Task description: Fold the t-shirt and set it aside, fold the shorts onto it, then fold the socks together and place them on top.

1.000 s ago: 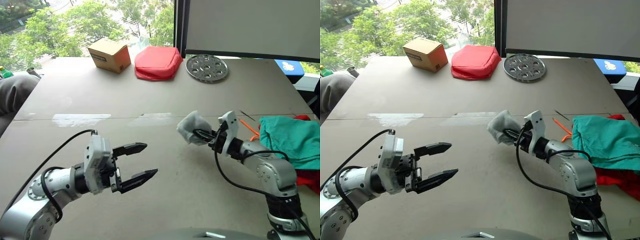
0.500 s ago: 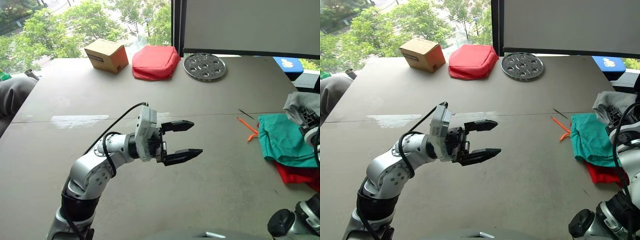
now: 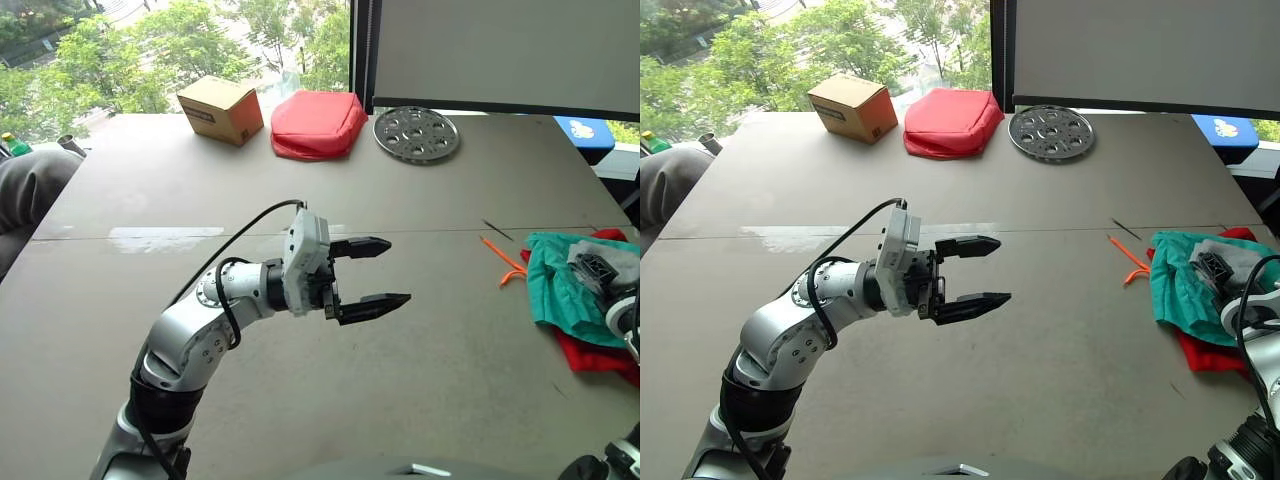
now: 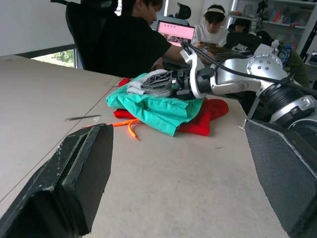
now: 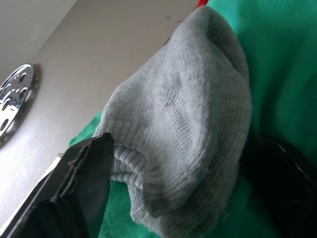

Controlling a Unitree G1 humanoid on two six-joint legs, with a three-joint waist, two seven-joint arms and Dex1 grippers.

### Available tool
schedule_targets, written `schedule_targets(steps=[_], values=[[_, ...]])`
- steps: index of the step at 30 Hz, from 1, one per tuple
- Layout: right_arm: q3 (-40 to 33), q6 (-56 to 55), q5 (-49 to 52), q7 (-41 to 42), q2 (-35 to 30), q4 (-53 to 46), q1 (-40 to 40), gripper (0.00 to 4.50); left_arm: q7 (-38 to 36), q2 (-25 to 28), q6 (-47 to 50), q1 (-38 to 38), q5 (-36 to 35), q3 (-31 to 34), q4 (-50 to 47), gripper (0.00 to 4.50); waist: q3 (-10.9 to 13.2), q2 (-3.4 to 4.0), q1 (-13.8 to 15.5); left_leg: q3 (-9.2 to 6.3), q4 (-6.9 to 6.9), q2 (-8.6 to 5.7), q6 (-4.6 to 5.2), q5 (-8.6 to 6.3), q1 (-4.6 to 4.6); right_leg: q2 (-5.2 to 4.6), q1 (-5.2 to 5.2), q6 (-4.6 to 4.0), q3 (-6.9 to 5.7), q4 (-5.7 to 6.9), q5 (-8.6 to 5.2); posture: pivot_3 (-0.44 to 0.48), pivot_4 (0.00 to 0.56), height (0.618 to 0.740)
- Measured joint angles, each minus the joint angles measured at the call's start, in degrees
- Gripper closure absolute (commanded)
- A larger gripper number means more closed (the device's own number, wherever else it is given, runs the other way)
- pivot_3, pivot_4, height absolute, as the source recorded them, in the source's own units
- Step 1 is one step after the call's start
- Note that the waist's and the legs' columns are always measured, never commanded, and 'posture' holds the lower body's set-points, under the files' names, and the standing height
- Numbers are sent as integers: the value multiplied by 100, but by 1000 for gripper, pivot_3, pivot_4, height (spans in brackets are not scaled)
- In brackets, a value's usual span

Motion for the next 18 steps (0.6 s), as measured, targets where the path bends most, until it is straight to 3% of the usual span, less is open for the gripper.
schedule_targets(steps=[8, 11, 13, 15, 18], values=[[-301, -537, 868, 1007, -258, -1737, 2258, 53, 20, -65, -22, 19, 179, -1, 371, 0, 2, 4, -37, 7, -2, 14, 0, -1, 10, 6, -2, 25, 36, -3, -14, 0, 150, 739], [-55, -1285, 337, 2189, -785, -2857, 3287, 53, 345, -242, -136, 142, 339, 216, 887, 0, -4, 19, -74, 17, -15, 22, -1, -2, 21, 10, -3, 27, 53, -4, -16, 0, 150, 739], [370, -1653, 30, 2592, -1043, -3396, 3262, 53, 570, -306, -145, 186, 416, 418, 1128, 0, -4, -17, -139, 7, -15, 35, -1, -2, 20, 38, -6, 27, 54, -17, -15, 0, 150, 739], [1411, -1988, -569, 2901, -1419, -3711, 2888, 53, 932, -422, -206, 325, 472, 733, 1164, 0, -4, -54, -167, 2, -16, 36, -2, -2, 18, 37, -8, 26, 57, -13, -15, 0, 150, 739], [2846, -2339, -1254, 3250, -1565, -3339, 1900, 53, 1497, -517, -246, 710, 590, 1154, 1014, 0, 2, -66, -179, 12, -16, 33, -2, -2, 19, 34, -15, 24, 66, -12, -13, 0, 150, 739]])
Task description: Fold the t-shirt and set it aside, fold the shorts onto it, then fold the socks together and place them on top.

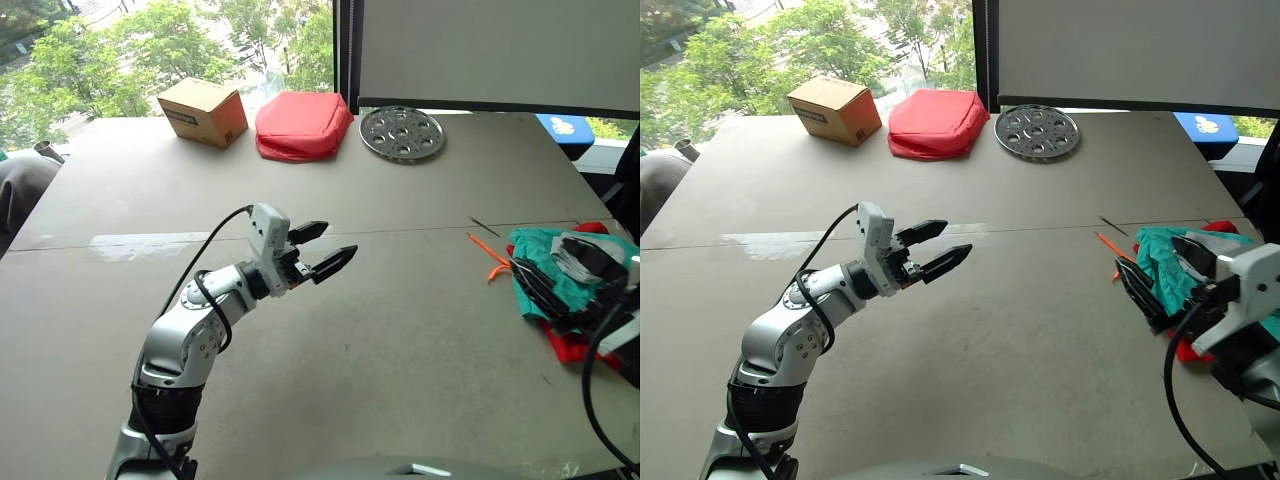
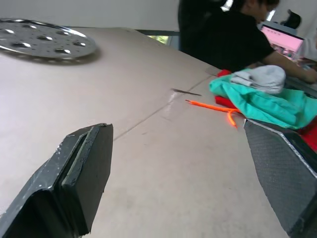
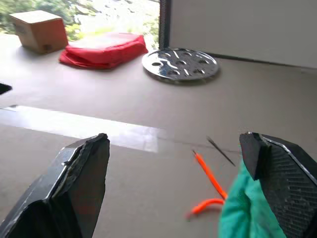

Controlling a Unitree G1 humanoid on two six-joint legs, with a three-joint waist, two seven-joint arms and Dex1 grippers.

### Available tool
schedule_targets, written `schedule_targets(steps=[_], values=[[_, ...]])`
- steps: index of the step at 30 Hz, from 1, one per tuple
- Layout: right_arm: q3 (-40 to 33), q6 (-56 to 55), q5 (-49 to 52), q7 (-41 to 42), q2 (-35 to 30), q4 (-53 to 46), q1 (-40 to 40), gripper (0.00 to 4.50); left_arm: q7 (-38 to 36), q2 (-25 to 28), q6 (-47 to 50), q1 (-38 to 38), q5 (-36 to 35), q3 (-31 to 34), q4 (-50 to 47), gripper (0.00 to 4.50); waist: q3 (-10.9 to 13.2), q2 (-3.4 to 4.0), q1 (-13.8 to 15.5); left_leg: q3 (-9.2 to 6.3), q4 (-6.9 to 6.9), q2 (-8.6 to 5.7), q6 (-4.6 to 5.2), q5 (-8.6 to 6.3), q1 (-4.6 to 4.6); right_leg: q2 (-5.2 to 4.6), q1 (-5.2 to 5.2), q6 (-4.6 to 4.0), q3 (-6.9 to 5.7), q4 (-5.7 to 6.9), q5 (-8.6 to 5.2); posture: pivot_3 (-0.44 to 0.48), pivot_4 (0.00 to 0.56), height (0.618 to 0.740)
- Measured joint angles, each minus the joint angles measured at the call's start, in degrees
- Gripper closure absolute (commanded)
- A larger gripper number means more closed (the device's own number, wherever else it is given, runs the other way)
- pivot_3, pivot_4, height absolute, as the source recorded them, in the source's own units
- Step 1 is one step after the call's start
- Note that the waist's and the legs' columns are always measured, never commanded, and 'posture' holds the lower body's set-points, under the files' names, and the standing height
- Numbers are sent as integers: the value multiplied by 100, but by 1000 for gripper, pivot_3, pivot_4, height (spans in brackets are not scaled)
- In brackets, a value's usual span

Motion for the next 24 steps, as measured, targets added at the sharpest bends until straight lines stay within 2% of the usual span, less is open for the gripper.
schedule_targets(steps=[5, 8, 9, 11, 16, 20, 24], values=[[1784, -546, -910, 1059, -421, 1012, -924, 53, 456, 102, 131, 1099, -113, 666, -860, 0, 17, 0, 159, -16, -5, -4, 0, 0, -8, -2, -4, -27, -7, 3, 13, 0, 150, 739], [2119, -958, -1175, 2033, -861, 1850, -1097, 53, 285, 467, 161, 2069, -244, 994, -1516, 0, 28, 10, 196, -12, -2, -10, 0, 0, -9, -16, -7, -27, -7, 2, 13, 0, 150, 739], [2060, -1143, -1235, 2453, -1090, 2190, -1066, 53, 115, 640, 191, 2481, -390, 1227, -1714, 0, 32, 14, 215, -9, 0, -12, -1, 0, -8, -25, -8, -21, -10, 4, 9, 0, 150, 739], [1972, -1286, -1268, 2708, -1201, 2366, -994, 53, -47, 789, 193, 2747, -473, 1418, -1799, 0, 33, 19, 225, -6, 0, -12, -2, -1, -6, -29, -9, -4, -13, 4, -1, 0, 150, 739], [1122, -1863, -1379, 3545, -1495, 2519, 341, 53, -678, 1090, 51, 3810, -642, 2112, -1939, 0, 34, 20, 250, -2, -3, -13, -3, -2, -10, -39, -13, -1, -23, 4, -2, 0, 150, 739], [297, -2030, -1374, 3983, -1595, 2642, 1181, 53, -1238, 1113, -194, 4867, -637, 2775, -1948, 0, 33, 21, 196, 10, -3, -10, -13, -8, -8, -45, -19, 0, -19, 4, -3, 0, 150, 739], [-40, -2061, -1336, 4161, -1608, 2655, 1314, 53, -1568, 1131, -362, 5127, -639, 3046, -1914, 0, 29, 14, 174, 10, -2, -8, -32, -18, -10, -51, -23, 1, -25, -1, -4, 0, 150, 739]])
